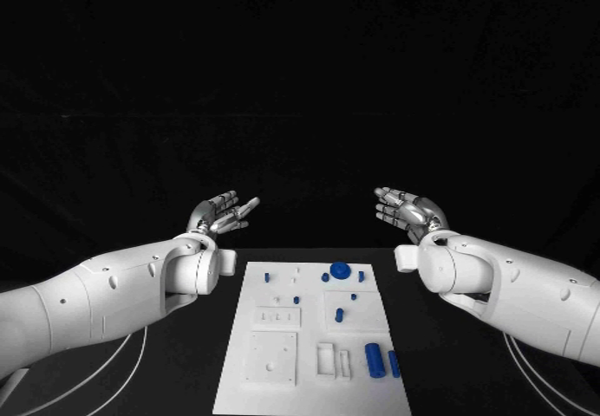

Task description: Assemble the parts on the task board

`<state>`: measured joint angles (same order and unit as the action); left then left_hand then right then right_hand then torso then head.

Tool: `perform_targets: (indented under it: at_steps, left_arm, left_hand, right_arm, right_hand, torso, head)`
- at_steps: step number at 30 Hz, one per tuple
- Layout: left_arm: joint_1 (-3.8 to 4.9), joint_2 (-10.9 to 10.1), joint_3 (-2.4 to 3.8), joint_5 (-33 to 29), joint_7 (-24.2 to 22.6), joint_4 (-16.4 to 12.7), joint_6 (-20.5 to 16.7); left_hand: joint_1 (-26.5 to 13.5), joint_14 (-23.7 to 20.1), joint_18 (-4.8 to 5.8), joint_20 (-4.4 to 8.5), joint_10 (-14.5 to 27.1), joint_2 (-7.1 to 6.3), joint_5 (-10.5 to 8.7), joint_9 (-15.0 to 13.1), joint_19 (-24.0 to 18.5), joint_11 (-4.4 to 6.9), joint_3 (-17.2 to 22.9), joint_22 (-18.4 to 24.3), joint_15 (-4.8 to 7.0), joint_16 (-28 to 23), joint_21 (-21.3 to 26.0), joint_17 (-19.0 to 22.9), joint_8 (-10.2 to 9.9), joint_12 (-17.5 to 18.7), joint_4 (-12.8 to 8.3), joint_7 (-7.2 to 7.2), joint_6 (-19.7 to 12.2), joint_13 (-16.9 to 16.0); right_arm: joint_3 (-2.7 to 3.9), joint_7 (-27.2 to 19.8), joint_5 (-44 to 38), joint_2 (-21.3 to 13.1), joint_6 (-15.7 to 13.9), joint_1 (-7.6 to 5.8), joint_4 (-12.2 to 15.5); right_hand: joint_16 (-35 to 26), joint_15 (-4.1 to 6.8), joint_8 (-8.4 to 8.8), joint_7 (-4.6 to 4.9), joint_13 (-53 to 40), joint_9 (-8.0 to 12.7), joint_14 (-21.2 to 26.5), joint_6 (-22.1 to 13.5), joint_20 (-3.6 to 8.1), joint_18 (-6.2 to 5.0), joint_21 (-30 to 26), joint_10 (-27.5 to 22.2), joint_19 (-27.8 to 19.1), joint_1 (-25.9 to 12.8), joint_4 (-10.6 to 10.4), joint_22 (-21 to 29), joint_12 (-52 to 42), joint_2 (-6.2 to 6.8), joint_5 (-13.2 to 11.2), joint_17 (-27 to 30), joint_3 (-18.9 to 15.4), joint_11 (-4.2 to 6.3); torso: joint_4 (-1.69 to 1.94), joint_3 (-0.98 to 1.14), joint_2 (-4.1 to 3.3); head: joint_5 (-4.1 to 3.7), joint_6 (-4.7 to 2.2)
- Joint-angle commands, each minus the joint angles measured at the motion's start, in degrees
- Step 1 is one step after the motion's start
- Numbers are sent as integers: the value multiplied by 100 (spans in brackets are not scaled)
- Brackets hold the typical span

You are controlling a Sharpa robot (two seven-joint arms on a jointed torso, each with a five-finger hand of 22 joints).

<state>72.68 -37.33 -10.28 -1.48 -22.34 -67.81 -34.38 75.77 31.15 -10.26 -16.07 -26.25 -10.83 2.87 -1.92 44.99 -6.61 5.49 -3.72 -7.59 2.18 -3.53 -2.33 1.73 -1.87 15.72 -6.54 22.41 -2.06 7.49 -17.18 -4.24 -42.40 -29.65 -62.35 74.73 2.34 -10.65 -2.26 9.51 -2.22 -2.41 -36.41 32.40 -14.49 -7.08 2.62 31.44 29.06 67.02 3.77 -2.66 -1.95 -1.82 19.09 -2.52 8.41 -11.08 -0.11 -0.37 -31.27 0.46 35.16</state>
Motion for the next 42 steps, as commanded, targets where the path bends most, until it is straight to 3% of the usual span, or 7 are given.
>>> perform_targets:
  at_steps: [1,7,13,14,24,36,42]
  left_arm:
    - [143,99,-85,-95,444,268,760]
    - [310,199,-217,-118,576,564,965]
    - [312,201,-219,-118,578,568,967]
    - [387,-47,-214,-110,367,231,1122]
    - [580,-388,-208,117,272,-388,1034]
    - [779,-756,-180,284,344,-1154,1193]
    - [820,-863,-161,298,379,-1465,1268]
  left_hand:
    - [258,134,-124,-36,-119,-20,32,-15,164,-19,28,-18,-16,29,-30,-16,32,-30,76,-26,112,-11]
    - [263,276,-123,-33,-396,92,28,-24,172,-107,74,-20,-41,38,-35,-23,44,-44,25,-119,261,-23]
    - [96,2168,146,354,-1218,659,135,-64,690,-248,50,-62,-232,164,-201,-103,77,-77,-965,-235,1251,-58]
    - [83,2341,239,458,-1505,763,161,-69,795,-261,5,-70,-224,176,-247,-95,80,-74,-1129,-248,1414,-76]
    - [232,3751,581,1118,-3756,1158,212,-153,1639,-76,-205,-267,213,715,-830,-151,167,-159,-1741,-238,3086,-125]
    - [182,4364,674,1503,-3966,1202,212,-162,1924,47,-272,-850,531,1644,-1792,-228,178,-157,-1906,-197,3260,-125]
    - [117,4234,644,1491,-3937,1233,211,-160,1555,40,-320,-1262,536,2069,-2349,-182,177,-160,-1971,-205,3206,-125]
  right_arm:
    - [102,903,-546,50,1352,-38,-279]
    - [308,1408,-789,118,2036,-100,-712]
    - [372,1566,-865,139,2251,-119,-848]
    - [364,1026,-4999,336,1739,-110,-1102]
    - [365,1283,-7180,384,1761,-113,-817]
    - [367,1798,-8902,443,1966,-122,-485]
    - [367,1969,-9501,573,1928,-120,-505]
  right_hand:
    - [49,-40,-54,4,-37,-42,-683,878,95,-78,92,702,704,552,503,-47,-64,89,97,-33,92,-13]
    - [125,133,-137,-61,-106,-114,-2349,2406,418,49,313,2539,2121,587,899,-131,-130,224,352,-102,354,135]
    - [175,538,-151,-206,-117,-140,-3345,3074,795,58,559,3347,2953,407,1223,-150,-143,372,470,-162,1003,415]
    - [170,596,-147,-218,-115,-139,-3502,3140,862,66,608,3445,3091,396,1244,-156,-136,400,460,-174,1070,448]
    - [623,1087,-138,-289,-113,-128,-5021,3198,1409,-51,1412,3584,4482,571,1238,-488,-137,614,295,-544,845,613]
    - [3682,1165,-125,-323,-113,-125,-4863,3244,1528,-384,2980,3445,4996,485,1244,-1662,-135,731,341,-2611,760,621]
    - [4362,1151,-125,-342,-112,-127,-4688,3257,1682,-94,3415,3475,5174,373,1232,-2190,-125,801,288,-2926,1077,635]
  torso:
    - [0,-1,0]
    - [0,-1,0]
    - [0,-1,0]
    - [15,-3,-62]
    - [62,4,-296]
    - [231,9,-613]
    - [311,-2,-733]
  head:
    - [-1,0]
    - [-1,0]
    - [-1,0]
    - [99,121]
    - [4,38]
    - [-96,-39]
    - [-158,-78]
